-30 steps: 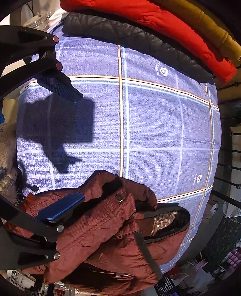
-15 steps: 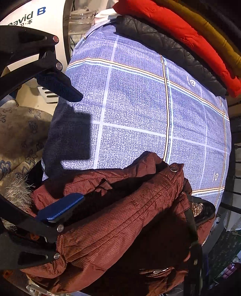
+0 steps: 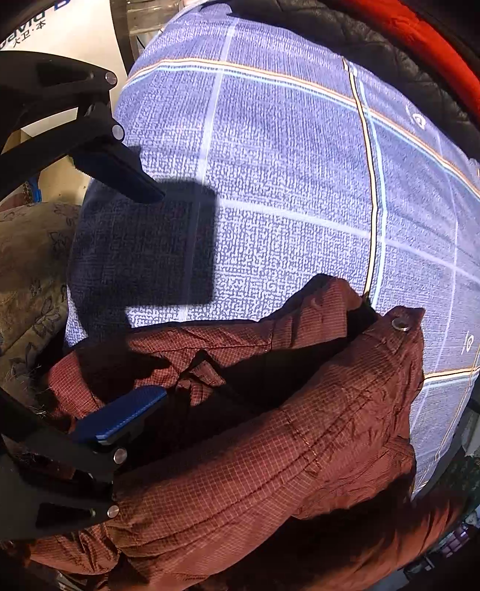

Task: Fold large clothes

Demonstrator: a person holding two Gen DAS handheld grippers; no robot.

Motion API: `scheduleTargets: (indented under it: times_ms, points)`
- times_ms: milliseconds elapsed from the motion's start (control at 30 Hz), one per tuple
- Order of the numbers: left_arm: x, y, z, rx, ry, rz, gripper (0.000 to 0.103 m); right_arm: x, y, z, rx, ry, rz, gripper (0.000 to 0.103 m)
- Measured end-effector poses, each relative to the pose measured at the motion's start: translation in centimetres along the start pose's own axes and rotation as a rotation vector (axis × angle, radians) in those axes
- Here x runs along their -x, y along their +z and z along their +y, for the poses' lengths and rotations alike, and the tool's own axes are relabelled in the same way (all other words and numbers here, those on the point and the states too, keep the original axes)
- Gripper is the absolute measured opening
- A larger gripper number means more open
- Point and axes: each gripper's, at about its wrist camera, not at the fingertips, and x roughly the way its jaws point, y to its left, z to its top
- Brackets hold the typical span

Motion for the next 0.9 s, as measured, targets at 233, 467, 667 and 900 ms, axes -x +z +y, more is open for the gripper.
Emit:
scheduleTargets:
  times_ms: [233,467,667,900]
  points:
    - [-2.4,-0.4,-1.0,-0.025,-0.070,0.055,0.097,0.8,-7.4,-11.7,-0.311,-0.291,0.080,0.061]
    - [-3.0,-2.5,-2.8,-0.043,-0.109,0.072,0.097,0.4,4.4,2.9,0.146,0.028,-0.097,0.082]
    - [-4.0,-4.4,-4.8,-0.036,-0.168,0.076,0.096,-9.1,11.8,10.8,0.235,0.072,0.068,0.083]
    - [-4.6,-6.6,-7.7,-0.003,-0.143,0.007,0.071,-15.9,11.8,-0.5,-0.515,0.157,0.184,0.089]
